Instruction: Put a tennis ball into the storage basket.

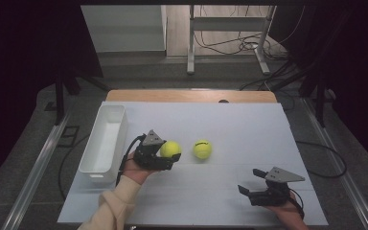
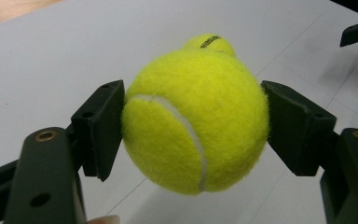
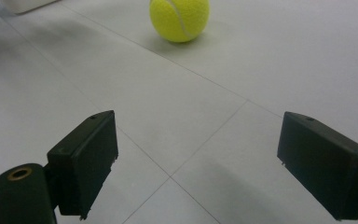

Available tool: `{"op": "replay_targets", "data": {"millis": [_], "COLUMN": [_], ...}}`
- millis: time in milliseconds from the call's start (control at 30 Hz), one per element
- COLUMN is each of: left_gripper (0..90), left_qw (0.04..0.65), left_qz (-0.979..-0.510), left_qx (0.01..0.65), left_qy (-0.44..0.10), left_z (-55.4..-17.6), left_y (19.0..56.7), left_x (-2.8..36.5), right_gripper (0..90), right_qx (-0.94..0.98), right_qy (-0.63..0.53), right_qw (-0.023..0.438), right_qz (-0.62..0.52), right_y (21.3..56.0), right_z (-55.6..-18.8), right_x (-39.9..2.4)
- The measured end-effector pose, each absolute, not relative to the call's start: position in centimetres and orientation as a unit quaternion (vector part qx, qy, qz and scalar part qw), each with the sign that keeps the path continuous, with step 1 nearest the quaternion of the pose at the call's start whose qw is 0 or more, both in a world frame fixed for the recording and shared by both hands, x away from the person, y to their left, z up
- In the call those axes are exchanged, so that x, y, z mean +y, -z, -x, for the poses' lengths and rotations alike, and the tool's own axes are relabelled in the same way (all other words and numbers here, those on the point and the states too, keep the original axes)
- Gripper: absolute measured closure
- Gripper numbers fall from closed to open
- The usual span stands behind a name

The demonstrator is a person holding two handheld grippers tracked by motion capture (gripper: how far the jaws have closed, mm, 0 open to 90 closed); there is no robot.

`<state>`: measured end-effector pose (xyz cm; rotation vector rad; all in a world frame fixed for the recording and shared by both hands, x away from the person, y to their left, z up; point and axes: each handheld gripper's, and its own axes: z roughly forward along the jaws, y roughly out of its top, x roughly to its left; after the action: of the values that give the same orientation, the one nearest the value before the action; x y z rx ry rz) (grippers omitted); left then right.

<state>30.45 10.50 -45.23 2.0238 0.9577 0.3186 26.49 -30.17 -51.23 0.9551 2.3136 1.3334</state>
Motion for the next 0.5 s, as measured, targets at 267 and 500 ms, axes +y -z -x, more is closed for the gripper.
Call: {"op": "replay_targets", "data": {"millis": [267,500], "left_gripper": [26.3,26.3], "left_qw": [0.44,0.448], "left_qz": [-0.799,-0.795], "left_qx": [0.386,0.384], "left_qy": [-0.135,-0.141], "left_z": [-30.3,-30.2], "left_y": [44.3,43.9], "left_x": [11.2,11.6], "right_gripper": [12.6,12.6], "right_qx": [0.806,0.806], "right_qy": [-0.465,-0.464], "right_qw": [0.152,0.152], "right_qz": [-0.332,-0.335], "right_y": [51.2,51.2], "right_z": [-26.5,-26.5], "right_x": [-30.2,-30.2]}}
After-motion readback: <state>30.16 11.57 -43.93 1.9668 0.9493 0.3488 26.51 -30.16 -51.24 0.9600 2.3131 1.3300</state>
